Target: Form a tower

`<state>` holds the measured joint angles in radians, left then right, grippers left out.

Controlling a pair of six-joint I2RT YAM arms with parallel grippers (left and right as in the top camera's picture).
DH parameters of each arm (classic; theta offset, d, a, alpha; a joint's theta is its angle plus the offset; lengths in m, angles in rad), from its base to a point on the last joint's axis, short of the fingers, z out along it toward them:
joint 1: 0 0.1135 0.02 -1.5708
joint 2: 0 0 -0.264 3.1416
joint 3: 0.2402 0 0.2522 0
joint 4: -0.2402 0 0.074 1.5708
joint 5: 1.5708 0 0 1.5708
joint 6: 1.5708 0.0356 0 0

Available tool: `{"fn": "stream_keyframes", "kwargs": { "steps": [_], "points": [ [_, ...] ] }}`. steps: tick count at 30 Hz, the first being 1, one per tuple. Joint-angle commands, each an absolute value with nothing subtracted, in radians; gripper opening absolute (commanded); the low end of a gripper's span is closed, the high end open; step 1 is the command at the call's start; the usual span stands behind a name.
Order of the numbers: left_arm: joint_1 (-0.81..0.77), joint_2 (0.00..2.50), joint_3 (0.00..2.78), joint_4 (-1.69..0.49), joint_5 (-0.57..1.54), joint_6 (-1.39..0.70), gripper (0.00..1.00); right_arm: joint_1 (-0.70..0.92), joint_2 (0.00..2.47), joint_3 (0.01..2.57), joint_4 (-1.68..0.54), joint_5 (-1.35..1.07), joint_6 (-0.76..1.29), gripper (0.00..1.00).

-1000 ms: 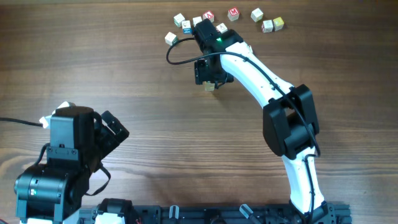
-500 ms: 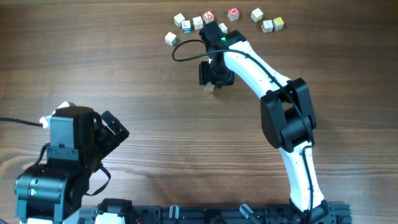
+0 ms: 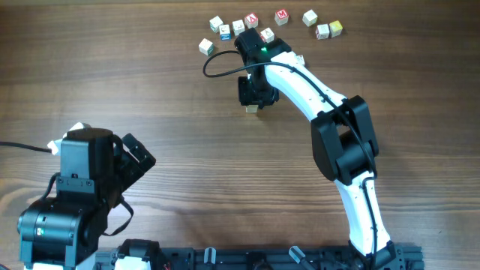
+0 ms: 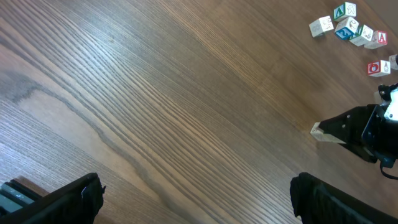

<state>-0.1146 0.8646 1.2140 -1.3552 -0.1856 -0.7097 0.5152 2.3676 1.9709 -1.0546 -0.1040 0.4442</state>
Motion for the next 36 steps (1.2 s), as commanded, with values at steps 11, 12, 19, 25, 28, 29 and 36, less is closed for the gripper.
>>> {"fn": "stream_keyframes", "kwargs": {
  "steps": [11, 12, 19, 25, 28, 29, 36],
  "points": [
    [-0.109, 0.865, 1.211, -1.355, -0.184, -0.719, 1.0, 0.52, 2.375, 2.055, -1.089, -0.045, 0.471, 0.36],
    [-0.109, 0.865, 1.211, -1.355, -0.184, -0.719, 1.0, 0.52, 2.375, 2.074, -1.118, -0.044, 0.471, 0.38],
    [-0.109, 0.865, 1.211, -1.355, -0.184, -0.719, 1.0, 0.52, 2.375, 2.074, -1.129, -0.016, 0.473, 0.52],
    [-0.109, 0.865, 1.211, -1.355, -0.184, -0.719, 1.0, 0.537, 2.375, 2.074, -1.121, -0.046, 0.472, 0.75],
    [-0.109, 0.865, 1.211, -1.355, -0.184, -0.719, 1.0, 0.569, 2.378, 2.074, -1.124, -0.023, 0.465, 0.8],
    [-0.109, 0.865, 1.211, -1.355, -0.184, -0.719, 1.0, 0.57, 2.38, 2.074, -1.129, -0.002, 0.476, 0.8],
    [-0.109, 0.865, 1.211, -1.355, -0.184, -0.719, 1.0, 0.566, 2.4, 2.073, -1.148, 0.004, 0.477, 0.79]
  ]
}}
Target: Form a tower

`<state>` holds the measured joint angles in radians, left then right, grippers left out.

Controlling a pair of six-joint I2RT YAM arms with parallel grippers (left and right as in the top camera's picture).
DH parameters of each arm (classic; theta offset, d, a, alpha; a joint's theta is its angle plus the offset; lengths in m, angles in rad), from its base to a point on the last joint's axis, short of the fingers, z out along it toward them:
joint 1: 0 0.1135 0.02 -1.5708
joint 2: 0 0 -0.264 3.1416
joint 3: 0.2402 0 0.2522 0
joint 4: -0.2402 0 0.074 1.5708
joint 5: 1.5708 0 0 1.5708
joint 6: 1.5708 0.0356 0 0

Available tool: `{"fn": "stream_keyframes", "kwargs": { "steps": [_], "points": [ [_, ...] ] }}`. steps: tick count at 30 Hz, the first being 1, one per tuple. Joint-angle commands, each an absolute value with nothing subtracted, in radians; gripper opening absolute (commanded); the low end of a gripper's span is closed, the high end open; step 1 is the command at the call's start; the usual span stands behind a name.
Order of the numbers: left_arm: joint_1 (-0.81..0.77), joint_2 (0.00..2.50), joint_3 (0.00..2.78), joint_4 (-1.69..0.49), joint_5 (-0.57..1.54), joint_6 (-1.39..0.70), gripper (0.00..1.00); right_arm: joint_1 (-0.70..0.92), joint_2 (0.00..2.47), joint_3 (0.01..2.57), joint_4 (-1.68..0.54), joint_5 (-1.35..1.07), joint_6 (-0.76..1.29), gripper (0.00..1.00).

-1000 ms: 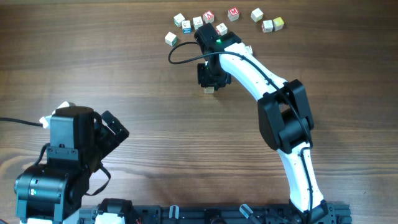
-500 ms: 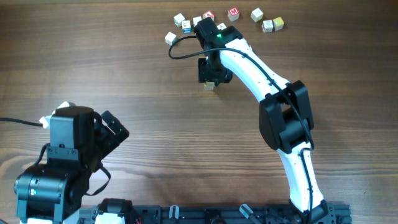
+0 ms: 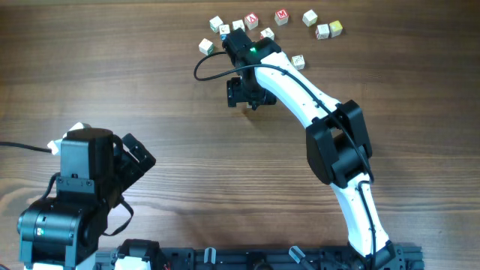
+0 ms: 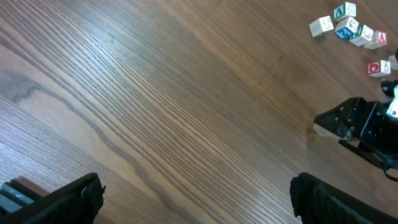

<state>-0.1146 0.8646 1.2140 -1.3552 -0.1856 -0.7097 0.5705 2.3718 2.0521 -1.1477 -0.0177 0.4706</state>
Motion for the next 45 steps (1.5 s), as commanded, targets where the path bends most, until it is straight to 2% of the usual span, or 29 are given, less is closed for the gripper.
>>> {"fn": "stream_keyframes", "kwargs": {
  "steps": [1, 3, 4, 7, 9, 14, 24, 28, 30, 31, 34, 35, 39, 43, 45],
  "points": [
    [-0.109, 0.865, 1.211, -1.355, -0.184, -0.719, 1.0, 0.564, 2.402, 2.073, -1.15, 0.004, 0.471, 0.79],
    [-0.109, 0.865, 1.211, -1.355, -0.184, -0.719, 1.0, 0.563, 2.405, 2.073, -1.153, 0.004, 0.471, 0.74],
    [-0.109, 0.865, 1.211, -1.356, -0.184, -0.719, 1.0, 0.563, 2.405, 2.073, -1.164, 0.004, 0.469, 0.67],
    [-0.109, 0.865, 1.211, -1.355, -0.184, -0.719, 1.0, 0.563, 2.405, 2.073, -1.184, 0.004, 0.446, 0.62],
    [-0.109, 0.865, 1.211, -1.355, -0.184, -0.719, 1.0, 0.562, 2.405, 2.073, -1.196, 0.012, 0.445, 0.54],
    [-0.109, 0.865, 1.211, -1.355, -0.184, -0.719, 1.0, 0.562, 2.406, 2.073, -1.195, 0.018, 0.445, 0.41],
    [-0.109, 0.865, 1.211, -1.356, -0.184, -0.719, 1.0, 0.561, 2.406, 2.073, -1.195, 0.031, 0.445, 0.3],
    [-0.109, 0.865, 1.211, -1.355, -0.184, -0.719, 1.0, 0.558, 2.406, 2.073, -1.195, 0.031, 0.445, 0.29],
    [-0.109, 0.865, 1.211, -1.355, -0.184, -0.719, 1.0, 0.557, 2.406, 2.073, -1.193, 0.031, 0.444, 0.55],
    [-0.109, 0.865, 1.211, -1.355, -0.184, -0.719, 1.0, 0.557, 2.406, 2.073, -1.19, 0.031, 0.444, 0.57],
    [-0.109, 0.865, 1.211, -1.355, -0.184, -0.719, 1.0, 0.557, 2.406, 2.084, -1.184, 0.035, 0.445, 0.73],
    [-0.109, 0.865, 1.211, -1.356, -0.184, -0.719, 1.0, 0.557, 2.406, 2.09, -1.181, 0.035, 0.445, 0.74],
    [-0.109, 0.865, 1.211, -1.355, -0.184, -0.719, 1.0, 0.555, 2.406, 2.1, -1.16, 0.076, 0.44, 0.73],
    [-0.109, 0.865, 1.211, -1.355, -0.184, -0.719, 1.0, 0.55, 2.406, 2.1, -1.156, 0.075, 0.44, 0.52],
    [-0.109, 0.865, 1.211, -1.355, -0.184, -0.719, 1.0, 0.55, 2.406, 2.1, -1.158, 0.075, 0.435, 0.47]
  ]
}}
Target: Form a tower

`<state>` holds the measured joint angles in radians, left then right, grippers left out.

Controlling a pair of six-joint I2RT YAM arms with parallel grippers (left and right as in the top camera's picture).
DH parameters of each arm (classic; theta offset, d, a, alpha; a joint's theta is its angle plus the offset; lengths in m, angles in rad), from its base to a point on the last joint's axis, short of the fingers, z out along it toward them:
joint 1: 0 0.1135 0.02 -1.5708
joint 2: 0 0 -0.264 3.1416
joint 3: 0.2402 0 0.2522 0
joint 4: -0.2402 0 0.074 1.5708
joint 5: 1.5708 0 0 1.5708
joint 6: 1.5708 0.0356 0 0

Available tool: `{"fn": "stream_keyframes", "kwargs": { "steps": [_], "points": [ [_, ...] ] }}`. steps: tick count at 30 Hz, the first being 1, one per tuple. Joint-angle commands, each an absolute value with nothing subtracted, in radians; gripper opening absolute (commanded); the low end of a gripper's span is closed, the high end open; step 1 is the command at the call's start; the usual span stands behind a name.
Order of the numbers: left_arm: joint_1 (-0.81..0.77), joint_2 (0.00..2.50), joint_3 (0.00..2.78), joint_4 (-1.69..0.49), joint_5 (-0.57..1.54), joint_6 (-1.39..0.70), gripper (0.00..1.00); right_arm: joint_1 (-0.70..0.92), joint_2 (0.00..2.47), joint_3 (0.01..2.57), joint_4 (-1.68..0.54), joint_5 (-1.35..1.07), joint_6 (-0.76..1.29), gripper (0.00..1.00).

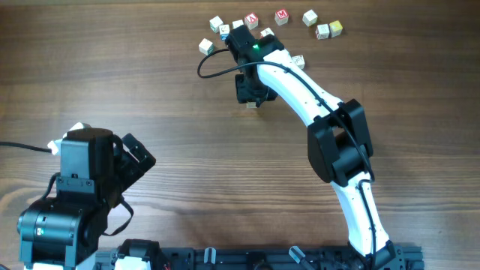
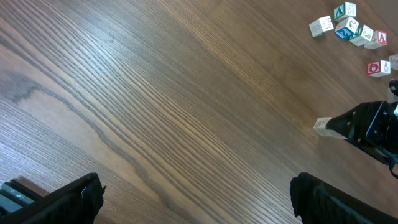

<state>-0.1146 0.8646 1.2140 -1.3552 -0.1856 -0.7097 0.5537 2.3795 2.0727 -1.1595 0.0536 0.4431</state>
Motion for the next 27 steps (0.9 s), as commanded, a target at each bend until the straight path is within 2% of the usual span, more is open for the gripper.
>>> {"fn": "stream_keyframes", "kwargs": {
  "steps": [1, 11, 27],
  "points": [
    [-0.109, 0.865, 1.211, -1.355, -0.184, -0.719, 1.0, 0.55, 2.406, 2.1, -1.16, 0.075, 0.433, 0.43],
    [-0.109, 0.865, 1.211, -1.355, -0.184, -0.719, 1.0, 0.55, 2.406, 2.1, -1.156, 0.075, 0.434, 0.14],
    [-0.109, 0.865, 1.211, -1.355, -0.184, -0.719, 1.0, 0.552, 2.385, 2.145, -1.213, -0.008, 0.434, 0.13]
  ]
}}
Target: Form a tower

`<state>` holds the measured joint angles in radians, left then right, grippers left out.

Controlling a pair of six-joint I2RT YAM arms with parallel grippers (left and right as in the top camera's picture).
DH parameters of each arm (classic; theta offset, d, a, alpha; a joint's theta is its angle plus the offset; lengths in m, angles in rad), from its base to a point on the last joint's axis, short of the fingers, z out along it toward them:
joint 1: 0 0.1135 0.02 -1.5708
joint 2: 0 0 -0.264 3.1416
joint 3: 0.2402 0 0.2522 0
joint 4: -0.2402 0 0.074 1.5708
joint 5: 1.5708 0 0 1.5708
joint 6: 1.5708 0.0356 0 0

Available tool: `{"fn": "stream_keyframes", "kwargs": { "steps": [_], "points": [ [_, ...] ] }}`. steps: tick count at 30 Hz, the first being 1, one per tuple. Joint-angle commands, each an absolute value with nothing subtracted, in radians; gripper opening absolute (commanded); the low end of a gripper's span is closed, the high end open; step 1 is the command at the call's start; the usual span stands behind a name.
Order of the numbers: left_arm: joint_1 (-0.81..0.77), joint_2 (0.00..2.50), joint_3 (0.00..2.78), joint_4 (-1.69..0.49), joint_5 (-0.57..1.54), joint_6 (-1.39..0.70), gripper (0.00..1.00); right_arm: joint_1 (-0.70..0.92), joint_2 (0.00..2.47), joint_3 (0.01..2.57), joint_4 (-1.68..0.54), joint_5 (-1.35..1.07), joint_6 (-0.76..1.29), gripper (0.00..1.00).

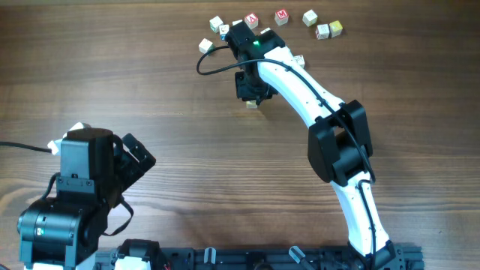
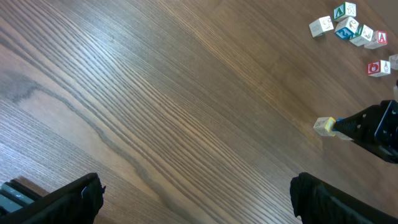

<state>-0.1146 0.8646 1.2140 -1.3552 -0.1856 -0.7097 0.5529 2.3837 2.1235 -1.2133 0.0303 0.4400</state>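
A pale wooden block (image 1: 252,103) with a yellow side (image 2: 324,126) sits alone on the wooden table (image 1: 150,90). My right gripper (image 1: 250,88) hovers right behind it, its fingertips (image 2: 348,124) pointing at the block and just clear of it, nothing between them. Several more lettered blocks lie in a loose cluster (image 1: 252,19) at the far edge, and they show at the top right of the left wrist view (image 2: 348,28). My left gripper (image 2: 196,205) is open over bare wood near the front left, holding nothing.
One stray block (image 1: 298,60) lies beside the right arm's forearm. A black cable (image 1: 214,61) loops off the right wrist. The left arm's base (image 1: 75,202) fills the front left corner.
The right gripper has drawn back a little toward the far edge, and more of the pale block shows in front of its fingers. The block stays in place. The left arm is still.
The right gripper first stood over the pale block a little nearer the front. Then it was further left with the block mostly hidden beneath it. Later it was back right with the block at its tips, and now it stands slightly behind the free block.
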Motion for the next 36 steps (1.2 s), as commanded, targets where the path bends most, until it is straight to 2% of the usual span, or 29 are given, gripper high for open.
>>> {"fn": "stream_keyframes", "kwargs": {
  "steps": [1, 7, 36],
  "points": [
    [-0.109, 0.865, 1.211, -1.355, -0.184, -0.719, 1.0, 0.552, 2.385, 2.145, -1.212, -0.008, 0.435, 0.12],
    [-0.109, 0.865, 1.211, -1.356, -0.184, -0.719, 1.0, 0.552, 2.385, 2.145, -1.217, -0.027, 0.455, 0.08],
    [-0.109, 0.865, 1.211, -1.355, -0.184, -0.719, 1.0, 0.553, 2.388, 2.085, -1.153, 0.025, 0.411, 0.05]
  ]
}}
